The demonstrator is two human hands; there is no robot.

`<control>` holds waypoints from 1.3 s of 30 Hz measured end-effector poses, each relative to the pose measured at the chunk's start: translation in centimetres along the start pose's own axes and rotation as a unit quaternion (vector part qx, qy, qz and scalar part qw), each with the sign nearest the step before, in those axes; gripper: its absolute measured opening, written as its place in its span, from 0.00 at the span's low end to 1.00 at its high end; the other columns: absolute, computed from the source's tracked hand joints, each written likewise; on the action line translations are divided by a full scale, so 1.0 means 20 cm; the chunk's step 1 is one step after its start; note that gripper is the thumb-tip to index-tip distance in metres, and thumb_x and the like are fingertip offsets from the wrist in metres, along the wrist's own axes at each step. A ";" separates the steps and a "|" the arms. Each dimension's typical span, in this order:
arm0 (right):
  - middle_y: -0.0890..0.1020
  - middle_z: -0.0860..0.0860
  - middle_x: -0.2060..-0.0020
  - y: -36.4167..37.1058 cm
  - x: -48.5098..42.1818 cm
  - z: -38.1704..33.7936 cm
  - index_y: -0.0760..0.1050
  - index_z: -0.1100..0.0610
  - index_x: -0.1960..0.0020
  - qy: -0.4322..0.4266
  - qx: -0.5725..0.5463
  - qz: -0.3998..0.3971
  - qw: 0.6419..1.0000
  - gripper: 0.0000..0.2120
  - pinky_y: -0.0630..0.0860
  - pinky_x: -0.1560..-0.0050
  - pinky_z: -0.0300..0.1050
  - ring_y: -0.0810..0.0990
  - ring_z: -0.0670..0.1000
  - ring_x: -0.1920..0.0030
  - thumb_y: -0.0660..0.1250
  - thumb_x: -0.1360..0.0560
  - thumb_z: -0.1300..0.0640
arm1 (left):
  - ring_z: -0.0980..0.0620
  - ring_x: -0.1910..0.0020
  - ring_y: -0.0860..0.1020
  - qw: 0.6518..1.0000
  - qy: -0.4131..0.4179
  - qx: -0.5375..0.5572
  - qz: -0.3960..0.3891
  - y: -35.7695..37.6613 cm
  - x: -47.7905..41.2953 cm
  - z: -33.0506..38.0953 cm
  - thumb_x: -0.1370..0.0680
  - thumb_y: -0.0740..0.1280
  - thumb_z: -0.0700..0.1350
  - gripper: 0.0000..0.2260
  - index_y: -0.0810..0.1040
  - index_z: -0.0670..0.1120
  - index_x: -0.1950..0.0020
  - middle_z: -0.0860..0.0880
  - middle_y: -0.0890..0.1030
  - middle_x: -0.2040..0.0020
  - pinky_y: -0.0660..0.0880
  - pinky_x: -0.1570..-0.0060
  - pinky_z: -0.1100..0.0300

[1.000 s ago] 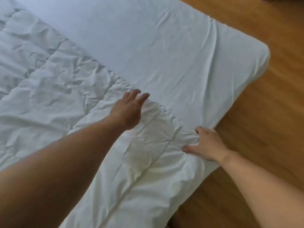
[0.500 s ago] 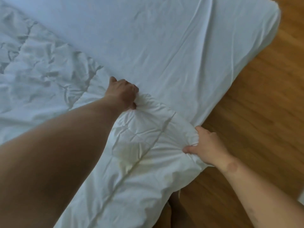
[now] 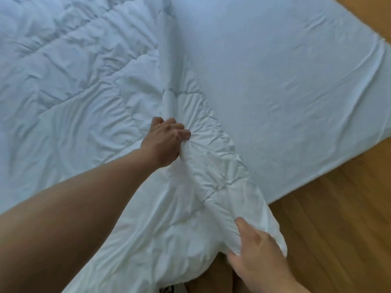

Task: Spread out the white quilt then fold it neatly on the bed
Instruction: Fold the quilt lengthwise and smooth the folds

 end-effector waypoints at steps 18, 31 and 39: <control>0.68 0.54 0.32 1.84 0.40 -1.61 0.59 0.53 0.32 -0.235 0.227 -0.220 0.919 0.24 0.72 0.44 0.53 0.78 0.63 0.42 0.64 0.24 0.55 | 0.48 0.45 0.76 0.959 -0.255 -0.087 -0.091 0.07 2.55 -1.25 0.28 0.67 0.37 0.14 0.80 0.53 0.49 0.55 0.79 0.53 0.65 0.49 0.50; 0.79 0.43 0.42 1.44 0.17 -1.52 0.72 0.46 0.32 -0.285 0.145 -0.037 0.947 0.25 0.73 0.35 0.44 0.77 0.45 0.41 0.66 0.26 0.39 | 0.41 0.42 0.77 0.538 -0.729 0.422 -0.024 0.48 3.13 -0.40 0.28 0.70 0.65 0.34 0.65 0.45 0.33 0.42 0.77 0.39 0.74 0.45 0.51; 0.61 0.52 0.21 1.13 -0.11 -1.18 0.64 0.46 0.24 -0.249 0.266 0.110 0.925 0.43 0.56 0.23 0.61 0.58 0.55 0.21 0.61 0.33 0.25 | 0.38 0.46 0.78 0.554 -0.742 0.375 0.030 0.48 3.29 -0.43 0.25 0.68 0.64 0.26 0.75 0.41 0.46 0.41 0.81 0.49 0.70 0.51 0.54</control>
Point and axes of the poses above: each hand's wrist, its own x-axis away from the middle knuckle, its own y-axis out of the palm, z = x × y, the point moved 7 cm from there along -x, towards the middle knuckle
